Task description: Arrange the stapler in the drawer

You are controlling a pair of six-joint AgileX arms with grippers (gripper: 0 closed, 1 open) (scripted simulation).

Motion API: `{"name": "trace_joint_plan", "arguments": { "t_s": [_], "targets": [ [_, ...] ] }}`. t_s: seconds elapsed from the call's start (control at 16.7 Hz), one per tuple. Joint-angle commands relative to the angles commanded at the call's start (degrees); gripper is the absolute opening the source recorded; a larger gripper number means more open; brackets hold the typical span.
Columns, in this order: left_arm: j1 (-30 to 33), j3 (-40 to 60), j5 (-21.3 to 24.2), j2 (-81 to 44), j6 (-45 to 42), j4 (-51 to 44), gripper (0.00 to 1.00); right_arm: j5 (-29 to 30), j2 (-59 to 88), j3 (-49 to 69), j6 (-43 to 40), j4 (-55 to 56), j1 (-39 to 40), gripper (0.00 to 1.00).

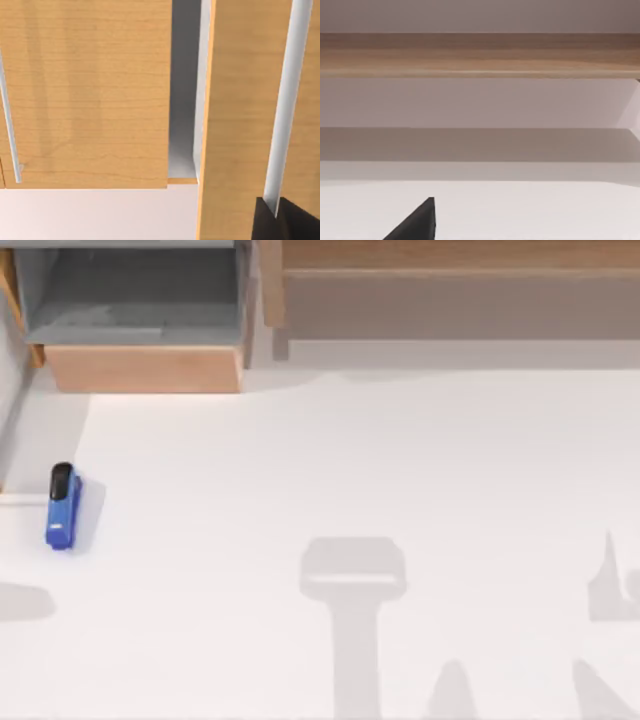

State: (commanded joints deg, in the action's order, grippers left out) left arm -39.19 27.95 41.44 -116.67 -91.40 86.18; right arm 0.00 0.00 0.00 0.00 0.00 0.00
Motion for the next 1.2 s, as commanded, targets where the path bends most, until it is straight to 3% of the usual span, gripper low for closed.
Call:
{"name": "trace_joint_plan", "arguments": {
  "t_s": [0.66,1.2],
  "targets": [
    [0.0,0.0,0.0,0.0,0.0,0.0,0.98,0.0,0.0,0.0,0.0,0.0,0.0,1.0],
    [0.11,0.06,-0.01,-0.01,0.0,-0.01,1.0,0.0,0.0,0.0,0.0,0.0,0.0,1.0]
  ]
}}
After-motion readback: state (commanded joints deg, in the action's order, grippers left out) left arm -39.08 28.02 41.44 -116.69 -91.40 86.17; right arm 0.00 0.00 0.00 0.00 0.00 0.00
